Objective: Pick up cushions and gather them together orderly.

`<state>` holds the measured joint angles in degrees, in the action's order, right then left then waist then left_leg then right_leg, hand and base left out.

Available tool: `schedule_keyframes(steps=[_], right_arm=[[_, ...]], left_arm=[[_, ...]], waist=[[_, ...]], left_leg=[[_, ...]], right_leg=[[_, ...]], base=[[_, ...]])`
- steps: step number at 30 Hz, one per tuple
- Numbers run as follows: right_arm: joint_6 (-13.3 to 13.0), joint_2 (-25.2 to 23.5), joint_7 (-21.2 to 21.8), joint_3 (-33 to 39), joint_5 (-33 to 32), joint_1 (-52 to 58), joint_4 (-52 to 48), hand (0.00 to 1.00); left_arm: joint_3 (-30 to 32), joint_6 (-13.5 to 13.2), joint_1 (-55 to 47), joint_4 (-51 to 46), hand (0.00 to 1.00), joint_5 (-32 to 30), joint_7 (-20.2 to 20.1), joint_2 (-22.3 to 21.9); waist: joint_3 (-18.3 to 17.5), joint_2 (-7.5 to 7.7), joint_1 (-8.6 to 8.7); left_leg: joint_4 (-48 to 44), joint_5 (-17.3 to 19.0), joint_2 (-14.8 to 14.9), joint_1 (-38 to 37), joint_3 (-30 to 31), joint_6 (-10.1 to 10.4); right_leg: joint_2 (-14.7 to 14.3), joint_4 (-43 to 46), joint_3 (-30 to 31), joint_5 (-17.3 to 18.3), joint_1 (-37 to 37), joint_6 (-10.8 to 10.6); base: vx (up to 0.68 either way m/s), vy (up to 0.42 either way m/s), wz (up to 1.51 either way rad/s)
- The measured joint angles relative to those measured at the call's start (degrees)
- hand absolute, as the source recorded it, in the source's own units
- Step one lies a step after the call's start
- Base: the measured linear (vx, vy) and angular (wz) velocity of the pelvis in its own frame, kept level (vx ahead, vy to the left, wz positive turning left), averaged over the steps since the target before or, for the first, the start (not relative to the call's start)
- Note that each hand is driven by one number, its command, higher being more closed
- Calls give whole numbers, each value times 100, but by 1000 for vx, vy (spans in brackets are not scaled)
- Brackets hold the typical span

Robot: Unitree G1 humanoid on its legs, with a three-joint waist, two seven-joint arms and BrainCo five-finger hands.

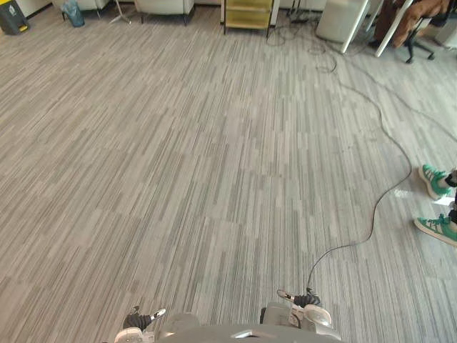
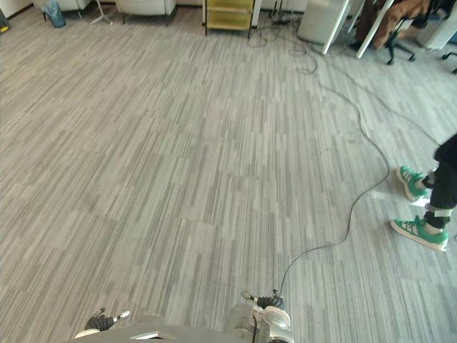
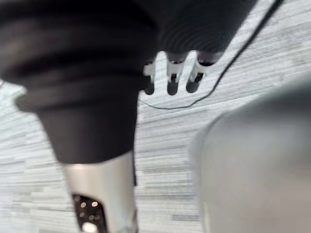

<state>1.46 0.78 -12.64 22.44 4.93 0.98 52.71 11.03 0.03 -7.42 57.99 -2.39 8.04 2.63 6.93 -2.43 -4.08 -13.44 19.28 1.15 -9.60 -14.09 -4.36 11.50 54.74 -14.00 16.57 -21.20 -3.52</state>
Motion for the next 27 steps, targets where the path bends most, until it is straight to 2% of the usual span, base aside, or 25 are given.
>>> schedule_keyframes(steps=[1,2,3,4,5,6,7,8,9,10,11,12,13,14,15,16,17,19,21,22,23,24,25,26,27], right_arm=[[-1,5,0,-14,1,-17,-2,0],[-3,26,3,-44,-7,-136,2,0],[-11,56,7,-53,-17,-235,3,0],[-5,77,5,-76,-12,-269,19,0],[-3,81,10,-159,-15,-291,62,0],[-4,50,13,-165,-17,-251,76,0],[-6,47,23,-158,-39,-233,85,0],[-12,219,25,-128,-41,-341,134,0],[-20,317,31,-119,-18,-382,187,0],[-28,363,66,2,-13,-390,213,0],[-9,364,107,153,-14,-371,234,0],[0,363,115,169,-17,-338,228,0],[4,367,118,159,-29,-279,229,0],[-1,349,117,92,-68,-176,236,0],[-4,334,118,68,-78,-152,242,0],[1,263,118,63,-119,-106,263,0],[1,194,114,55,-125,-54,249,0],[7,172,114,11,-171,-25,253,0],[8,132,85,47,-254,-88,250,0],[14,129,72,31,-260,-68,246,0],[26,89,47,105,-287,-65,240,0],[26,57,-14,139,-293,-63,234,0],[26,39,-44,128,-292,-62,232,0],[26,16,-45,119,-292,-61,232,0],[31,-51,-50,113,-289,-116,250,0]], left_arm=[[-2,-1,16,-2,0,1,-1,-3],[-7,-3,63,14,0,-1,-4,-6],[-54,-3,129,66,0,-7,-3,1],[-83,-4,159,105,0,-7,-2,17],[-99,-5,169,132,0,-16,-8,81],[-88,-7,164,130,0,-19,-8,139],[-85,-7,156,156,0,-27,-5,154],[10,-9,252,278,0,-79,-5,0],[28,-20,255,303,0,-125,-7,-101],[116,-35,268,299,0,-154,-2,-188],[374,-62,269,301,0,-169,-11,-263],[523,-62,268,295,0,-162,-5,-292],[670,-48,256,288,0,-135,-4,-323],[711,-51,254,246,0,-105,-7,-312],[711,-53,253,220,0,-99,-8,-301],[712,-54,226,116,0,-75,-7,-270],[717,-44,199,52,0,-36,-4,-264],[660,-36,144,-73,0,-13,-3,-283],[558,-37,140,-112,0,-13,0,-256],[540,-37,148,-118,0,-14,-4,-251],[512,-42,150,-140,0,-12,-3,-257],[506,-43,154,-181,0,-15,4,-252],[461,-51,128,-214,0,-16,3,-254],[465,-54,89,-216,0,-5,1,-255],[458,-55,137,-213,0,-11,4,-188]], waist=[[1,0,22],[8,-13,112],[46,-35,189],[92,-30,213],[161,68,259],[200,186,280],[203,237,296],[240,-55,320],[209,-196,338],[194,-304,311],[201,-360,287],[218,-388,299],[272,-416,330],[291,-410,247],[298,-408,225],[365,-301,175],[377,-286,147],[368,-306,102],[385,-273,19],[397,-256,12],[438,-177,-24],[439,-130,-65],[438,-120,-122],[425,-97,-174],[363,24,-222]], left_leg=[[70,0,34,-65,-3,1],[213,-3,138,-171,-3,6],[332,-23,222,-252,14,41],[410,-57,237,-344,36,99],[508,-113,189,-554,205,203],[516,-109,118,-707,405,273],[502,-97,101,-804,539,372],[319,-150,343,-930,860,508],[113,-262,462,-840,991,682],[-260,-456,559,-707,1149,736],[-1041,-824,660,-430,1300,690],[-1671,-1205,735,-196,1371,709],[-3008,-1703,939,316,1490,851],[-4217,-1482,1167,815,1269,788],[-4536,-1380,1248,975,1149,751],[-5013,-1153,1357,1334,863,627],[-5158,-974,1369,1710,657,525],[-5008,-719,1274,2300,478,534],[-3787,-440,991,2830,312,532],[-3316,-441,889,2926,283,543],[-2319,-539,661,2964,240,585],[-1268,-856,485,2939,256,643],[-268,-1664,376,2934,304,673],[-218,-2076,334,2875,261,675],[-368,-2055,183,2882,125,296]], right_leg=[[-17,-198,-135,27,-107,50],[-137,-948,-283,-23,-459,128],[-290,-1985,-210,-405,-729,144],[-376,-2629,-165,-741,-765,138],[-479,-3879,86,-1472,-688,127],[-484,-4473,286,-1858,-581,136],[-494,-4505,427,-2332,-538,241],[-634,-3940,430,-2641,-585,302],[-698,-3683,368,-2398,-636,348],[-754,-3384,287,-2138,-661,430],[-816,-3143,177,-1803,-564,469],[-864,-3092,113,-1617,-384,491],[-947,-3194,25,-1359,52,554],[-1058,-3302,-25,-1147,522,659],[-1090,-3358,-35,-1059,715,687],[-1105,-3522,-58,-880,1163,678],[-1104,-3666,-53,-741,1548,646],[-1087,-3876,-68,-592,1954,564],[-964,-4096,-62,-483,2365,421],[-912,-4186,-67,-452,2495,367],[-757,-4306,-73,-394,2702,269],[-644,-4425,-59,-332,2850,162],[-538,-4607,-10,-226,3080,4],[-502,-4696,85,-185,3166,-2],[-393,-4831,201,-195,3290,71]], base=[[388,-112,7],[402,-143,14],[422,-154,16],[471,-188,23],[528,-241,27],[554,-276,31],[673,-348,27],[552,-284,21],[666,-329,14],[454,-217,6],[579,-266,4],[592,-216,20],[690,-234,23],[578,-164,22],[532,-148,13],[502,-113,19],[472,-86,19],[433,-2,7],[499,98,-4],[490,164,2],[489,191,3],[589,255,-6],[495,232,-16],[540,253,-21],[472,191,-17]])
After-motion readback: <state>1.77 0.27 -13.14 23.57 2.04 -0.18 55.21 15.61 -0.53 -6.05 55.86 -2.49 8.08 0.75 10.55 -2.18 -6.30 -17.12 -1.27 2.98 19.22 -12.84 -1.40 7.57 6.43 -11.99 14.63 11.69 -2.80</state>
